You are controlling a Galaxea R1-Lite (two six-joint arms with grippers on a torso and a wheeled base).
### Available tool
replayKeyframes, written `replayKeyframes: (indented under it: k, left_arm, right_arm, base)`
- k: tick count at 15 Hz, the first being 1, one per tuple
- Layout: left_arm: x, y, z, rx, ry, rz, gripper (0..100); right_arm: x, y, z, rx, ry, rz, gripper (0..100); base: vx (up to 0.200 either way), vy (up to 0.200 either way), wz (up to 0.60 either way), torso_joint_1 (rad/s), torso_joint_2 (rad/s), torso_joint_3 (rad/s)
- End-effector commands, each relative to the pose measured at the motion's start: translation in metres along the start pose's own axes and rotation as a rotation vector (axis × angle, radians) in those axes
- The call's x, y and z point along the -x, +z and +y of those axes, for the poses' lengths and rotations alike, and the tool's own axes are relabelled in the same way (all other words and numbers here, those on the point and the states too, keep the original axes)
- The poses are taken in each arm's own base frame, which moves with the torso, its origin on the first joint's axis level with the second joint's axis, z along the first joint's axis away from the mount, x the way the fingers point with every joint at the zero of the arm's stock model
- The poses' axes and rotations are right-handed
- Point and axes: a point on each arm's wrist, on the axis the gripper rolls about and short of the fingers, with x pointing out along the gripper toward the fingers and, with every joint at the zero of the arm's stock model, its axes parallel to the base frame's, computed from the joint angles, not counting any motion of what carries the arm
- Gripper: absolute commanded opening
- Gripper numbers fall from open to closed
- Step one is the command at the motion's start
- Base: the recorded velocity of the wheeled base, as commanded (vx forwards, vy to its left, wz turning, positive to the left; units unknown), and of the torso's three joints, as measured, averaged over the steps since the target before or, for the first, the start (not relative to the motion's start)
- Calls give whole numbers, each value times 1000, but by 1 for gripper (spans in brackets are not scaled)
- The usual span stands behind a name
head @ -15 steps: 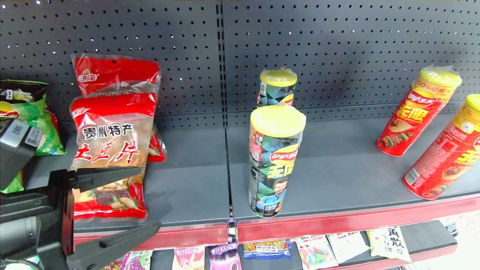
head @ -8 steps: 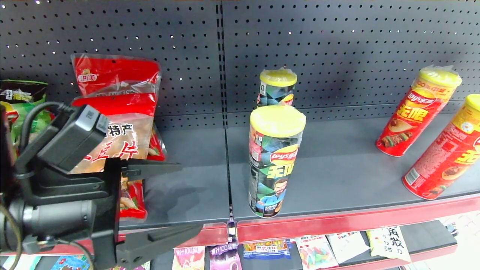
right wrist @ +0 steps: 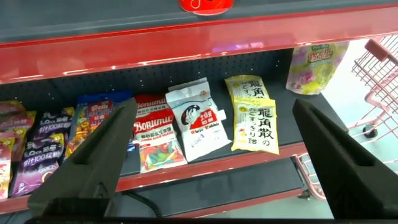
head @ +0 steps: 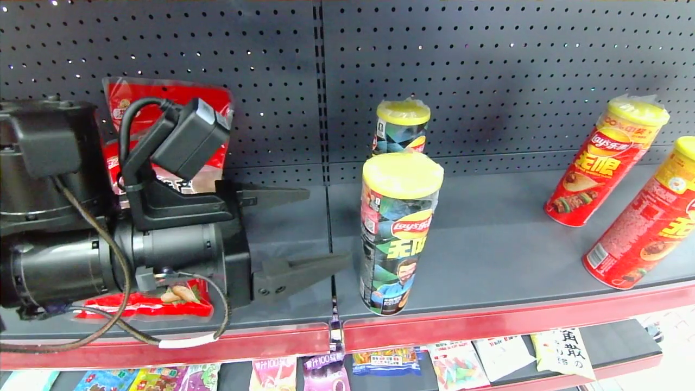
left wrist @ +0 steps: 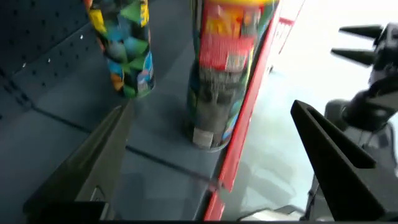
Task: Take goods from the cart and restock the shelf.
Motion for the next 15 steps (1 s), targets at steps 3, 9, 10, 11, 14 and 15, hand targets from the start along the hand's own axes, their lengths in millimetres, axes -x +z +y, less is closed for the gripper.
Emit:
replayKeyframes:
  k: [3,9,10,11,14,15]
  left_arm:
    - [-23,13,-3,8,-32,-20,100]
    - [-45,13,-2,2,-60,-7,100]
    - [-46,12,-1,4,-60,-3,100]
    - [-48,9,0,8,-60,5,100]
    - [-55,3,3,17,-53,28,100]
    - [-58,1,4,20,-47,35,100]
  right_arm:
    - [0,0,0,1,0,2,100]
    - [0,0,0,1,0,2,100]
    - [0,0,0,-1,0,2,100]
    - [0,0,0,1,0,2,100]
    - [0,0,0,-1,0,2,100]
    - [0,0,0,-1,0,2,100]
  base:
    - [0,0,0,0,0,0]
    - [0,0,0,0,0,0]
    - [0,0,0,0,0,0]
    - [0,0,0,0,0,0]
    - [0,0,0,0,0,0]
    - [0,0,0,0,0,0]
